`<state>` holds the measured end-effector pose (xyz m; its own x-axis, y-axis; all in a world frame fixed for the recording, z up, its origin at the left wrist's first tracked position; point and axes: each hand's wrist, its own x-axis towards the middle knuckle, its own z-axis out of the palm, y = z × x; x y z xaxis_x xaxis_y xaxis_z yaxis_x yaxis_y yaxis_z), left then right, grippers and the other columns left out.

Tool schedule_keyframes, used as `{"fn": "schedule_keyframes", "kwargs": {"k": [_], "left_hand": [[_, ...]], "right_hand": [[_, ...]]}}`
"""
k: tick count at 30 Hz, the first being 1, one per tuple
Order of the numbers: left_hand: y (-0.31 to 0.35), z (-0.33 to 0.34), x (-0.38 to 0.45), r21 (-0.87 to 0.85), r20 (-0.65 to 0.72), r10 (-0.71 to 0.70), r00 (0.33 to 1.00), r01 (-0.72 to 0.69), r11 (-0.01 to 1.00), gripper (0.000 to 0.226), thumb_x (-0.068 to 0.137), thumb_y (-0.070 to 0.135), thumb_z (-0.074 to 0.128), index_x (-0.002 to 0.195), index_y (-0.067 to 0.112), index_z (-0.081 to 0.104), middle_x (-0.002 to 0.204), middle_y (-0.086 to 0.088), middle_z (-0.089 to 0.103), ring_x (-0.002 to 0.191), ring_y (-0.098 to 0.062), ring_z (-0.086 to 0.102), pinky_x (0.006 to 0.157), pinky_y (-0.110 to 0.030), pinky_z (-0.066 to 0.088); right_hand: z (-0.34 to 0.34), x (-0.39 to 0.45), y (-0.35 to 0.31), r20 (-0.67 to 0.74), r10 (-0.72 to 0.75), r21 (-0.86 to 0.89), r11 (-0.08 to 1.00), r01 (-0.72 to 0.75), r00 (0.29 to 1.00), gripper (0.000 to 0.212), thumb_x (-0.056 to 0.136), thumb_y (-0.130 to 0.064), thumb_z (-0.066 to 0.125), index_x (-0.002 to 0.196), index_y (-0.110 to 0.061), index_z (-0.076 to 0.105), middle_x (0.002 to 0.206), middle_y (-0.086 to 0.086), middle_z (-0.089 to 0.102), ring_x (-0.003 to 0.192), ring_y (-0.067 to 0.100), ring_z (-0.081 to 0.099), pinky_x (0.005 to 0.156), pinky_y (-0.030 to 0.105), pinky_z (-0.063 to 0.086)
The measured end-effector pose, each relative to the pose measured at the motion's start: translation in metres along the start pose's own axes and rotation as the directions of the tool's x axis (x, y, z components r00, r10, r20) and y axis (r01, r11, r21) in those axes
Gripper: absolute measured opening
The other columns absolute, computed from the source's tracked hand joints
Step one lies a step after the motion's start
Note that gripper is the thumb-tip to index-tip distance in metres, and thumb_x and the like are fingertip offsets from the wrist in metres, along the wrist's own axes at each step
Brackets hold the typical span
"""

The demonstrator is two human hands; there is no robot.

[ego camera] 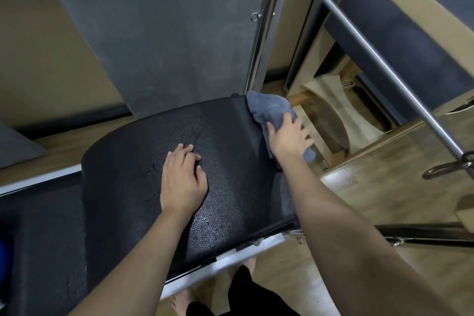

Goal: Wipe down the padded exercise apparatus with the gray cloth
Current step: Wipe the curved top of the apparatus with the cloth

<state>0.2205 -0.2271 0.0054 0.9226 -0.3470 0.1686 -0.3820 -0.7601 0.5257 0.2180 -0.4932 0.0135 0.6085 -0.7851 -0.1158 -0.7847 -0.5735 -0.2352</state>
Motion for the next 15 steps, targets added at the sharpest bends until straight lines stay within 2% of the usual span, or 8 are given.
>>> {"fn": "schedule_keyframes", "kwargs": {"k": [4, 9, 12, 15], "left_hand": [[-0.001, 0.001, 0.0, 0.011, 0.009, 0.003, 1.0, -0.003, 1.0, 0.019, 0.085, 0.008, 0.058, 0.103, 0.008, 0.064, 0.131, -0.013, 0.061, 0.137, -0.032, 0.045, 0.12, -0.049, 0.026], [0.001, -0.001, 0.0, 0.027, 0.018, -0.009, 1.0, 0.009, 1.0, 0.02, 0.084, 0.005, 0.062, 0.104, 0.006, 0.065, 0.132, -0.014, 0.06, 0.137, -0.032, 0.044, 0.12, -0.048, 0.026], [0.001, 0.0, 0.0, 0.027, 0.019, -0.016, 1.0, 0.015, 1.0, 0.021, 0.084, 0.005, 0.062, 0.105, 0.007, 0.065, 0.132, -0.014, 0.061, 0.137, -0.032, 0.045, 0.12, -0.048, 0.027], [0.001, 0.0, 0.0, 0.025, 0.017, -0.011, 1.0, 0.01, 1.0, 0.019, 0.085, 0.006, 0.061, 0.103, 0.008, 0.066, 0.131, -0.013, 0.061, 0.137, -0.031, 0.045, 0.12, -0.047, 0.027]], "right_hand": [[0.001, -0.043, -0.018, -0.039, -0.23, -0.116, 0.968, 0.224, 0.972, 0.059, 0.092, -0.06, 0.05, 0.145, -0.035, 0.037, 0.135, 0.011, 0.046, 0.113, 0.04, 0.048, 0.094, 0.056, 0.038], [0.001, -0.138, 0.024, -0.057, -0.486, -0.177, 0.865, 0.47, 0.872, 0.068, 0.078, -0.052, 0.072, 0.14, -0.035, 0.049, 0.129, 0.008, 0.055, 0.098, 0.037, 0.056, 0.081, 0.049, 0.043], [0.002, -0.156, 0.066, -0.07, -0.458, -0.18, 0.879, 0.441, 0.886, 0.069, 0.074, -0.052, 0.076, 0.138, -0.035, 0.052, 0.126, 0.008, 0.058, 0.095, 0.036, 0.058, 0.08, 0.05, 0.045], [-0.001, -0.129, 0.077, -0.089, -0.296, -0.13, 0.95, 0.283, 0.951, 0.058, 0.086, -0.048, 0.064, 0.14, -0.034, 0.047, 0.124, 0.009, 0.055, 0.094, 0.035, 0.054, 0.08, 0.049, 0.042]]}}
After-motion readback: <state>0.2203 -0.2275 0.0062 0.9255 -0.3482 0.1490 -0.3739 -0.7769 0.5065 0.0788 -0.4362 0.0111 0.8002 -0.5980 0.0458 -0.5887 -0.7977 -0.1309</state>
